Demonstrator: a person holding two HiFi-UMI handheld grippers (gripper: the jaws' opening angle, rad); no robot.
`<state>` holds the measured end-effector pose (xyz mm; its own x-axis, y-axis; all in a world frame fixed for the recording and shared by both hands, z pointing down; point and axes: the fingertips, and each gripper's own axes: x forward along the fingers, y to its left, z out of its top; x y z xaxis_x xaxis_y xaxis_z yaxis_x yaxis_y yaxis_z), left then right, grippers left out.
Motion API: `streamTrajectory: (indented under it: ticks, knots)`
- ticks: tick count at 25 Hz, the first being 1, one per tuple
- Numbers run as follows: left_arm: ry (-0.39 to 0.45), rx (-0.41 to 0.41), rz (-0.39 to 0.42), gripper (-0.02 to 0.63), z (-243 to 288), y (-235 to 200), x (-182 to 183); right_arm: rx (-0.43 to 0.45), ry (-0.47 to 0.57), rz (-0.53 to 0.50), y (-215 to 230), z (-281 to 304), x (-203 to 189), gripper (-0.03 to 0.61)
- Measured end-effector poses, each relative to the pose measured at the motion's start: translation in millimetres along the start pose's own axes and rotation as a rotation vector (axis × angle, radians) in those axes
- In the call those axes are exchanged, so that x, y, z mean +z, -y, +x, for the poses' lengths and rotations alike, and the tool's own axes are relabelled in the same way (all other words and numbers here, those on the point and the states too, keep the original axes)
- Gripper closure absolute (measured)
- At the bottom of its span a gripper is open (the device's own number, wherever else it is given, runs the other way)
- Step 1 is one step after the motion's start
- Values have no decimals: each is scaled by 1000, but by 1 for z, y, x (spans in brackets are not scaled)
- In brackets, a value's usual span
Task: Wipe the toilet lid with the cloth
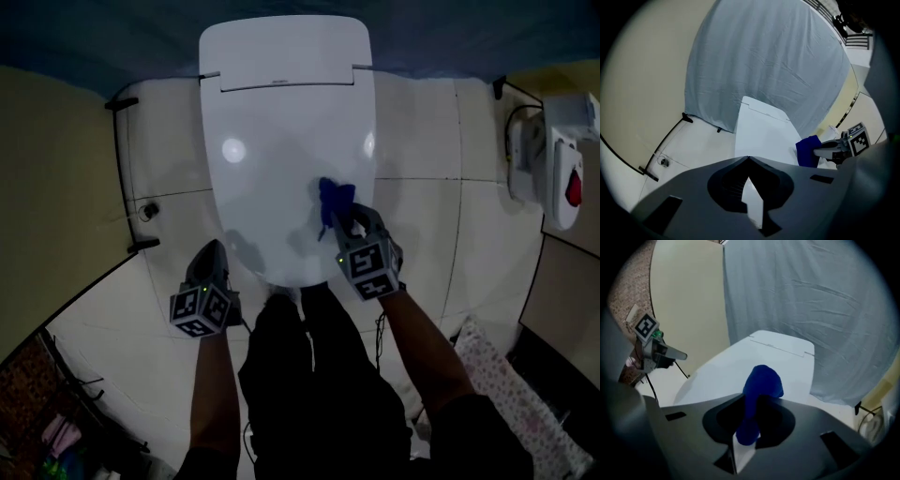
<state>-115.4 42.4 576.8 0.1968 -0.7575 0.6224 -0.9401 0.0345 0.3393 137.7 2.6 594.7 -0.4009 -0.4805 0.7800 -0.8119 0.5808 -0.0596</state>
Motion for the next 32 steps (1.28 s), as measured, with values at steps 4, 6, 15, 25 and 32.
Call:
streamTrajectory:
  ticks: [4, 6, 15, 25, 32]
  knots:
    - [7, 27, -54, 623, -17, -11, -13, 147, 91, -77, -77, 1, 38, 522]
    - [14, 40, -61, 623, -30, -20, -21, 228, 132, -121, -122, 5, 51, 522]
    - [-25, 71, -104, 623, -89, -55, -62, 460, 61, 48, -253, 52, 67, 522]
    - [-60, -6, -92, 623, -71, -40, -74, 250, -189, -41, -161, 82, -20, 522]
    - [-109, -113, -25, 623, -40, 10, -72, 168, -173, -34, -104, 53, -48, 520]
